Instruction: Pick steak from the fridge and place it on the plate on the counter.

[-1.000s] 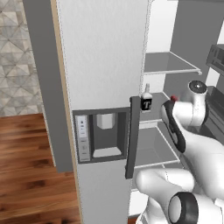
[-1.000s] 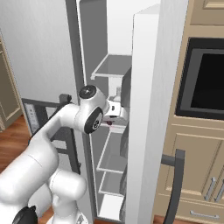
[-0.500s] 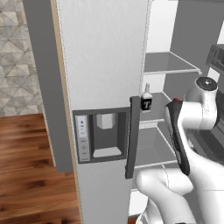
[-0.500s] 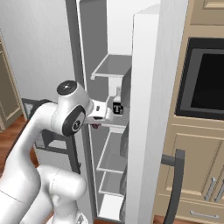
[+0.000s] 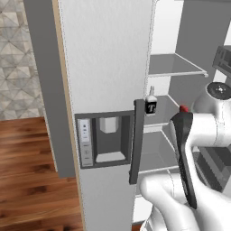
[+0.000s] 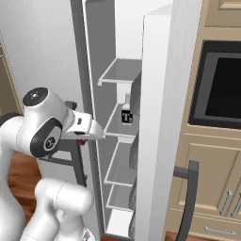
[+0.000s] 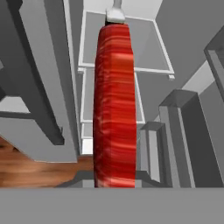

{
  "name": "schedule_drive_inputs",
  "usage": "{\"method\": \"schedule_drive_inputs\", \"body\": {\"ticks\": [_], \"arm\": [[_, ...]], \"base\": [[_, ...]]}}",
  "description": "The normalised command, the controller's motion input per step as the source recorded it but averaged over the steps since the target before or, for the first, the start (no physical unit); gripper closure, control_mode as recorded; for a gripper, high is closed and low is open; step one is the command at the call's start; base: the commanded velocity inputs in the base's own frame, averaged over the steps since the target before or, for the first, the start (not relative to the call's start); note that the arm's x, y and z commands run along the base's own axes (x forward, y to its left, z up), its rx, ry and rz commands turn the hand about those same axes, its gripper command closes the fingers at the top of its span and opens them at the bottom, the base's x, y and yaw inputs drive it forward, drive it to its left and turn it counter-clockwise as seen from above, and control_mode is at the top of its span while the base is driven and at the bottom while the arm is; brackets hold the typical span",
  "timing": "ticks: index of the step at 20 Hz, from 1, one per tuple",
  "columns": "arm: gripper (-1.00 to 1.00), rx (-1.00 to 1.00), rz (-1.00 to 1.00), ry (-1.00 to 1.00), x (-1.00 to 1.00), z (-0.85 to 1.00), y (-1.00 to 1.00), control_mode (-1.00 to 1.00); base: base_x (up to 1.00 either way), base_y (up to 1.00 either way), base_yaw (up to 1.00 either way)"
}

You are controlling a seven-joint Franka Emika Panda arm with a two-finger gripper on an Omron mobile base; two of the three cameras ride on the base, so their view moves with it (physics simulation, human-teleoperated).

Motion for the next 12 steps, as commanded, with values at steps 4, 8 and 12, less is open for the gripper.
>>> {"method": "schedule_drive_inputs", "body": {"ticks": [4, 8, 12], "arm": [[1.00, 0.00, 0.00, 0.05, -0.43, 0.50, 0.32, -1.00], [1.00, 0.02, 0.00, 0.05, -0.37, 0.51, 0.17, -1.00], [1.00, 0.04, 0.00, 0.01, -0.54, 0.28, 0.05, -1.00]], "base": [[0.00, 0.00, 0.00], [0.00, 0.00, 0.00], [0.00, 0.00, 0.00]]}}
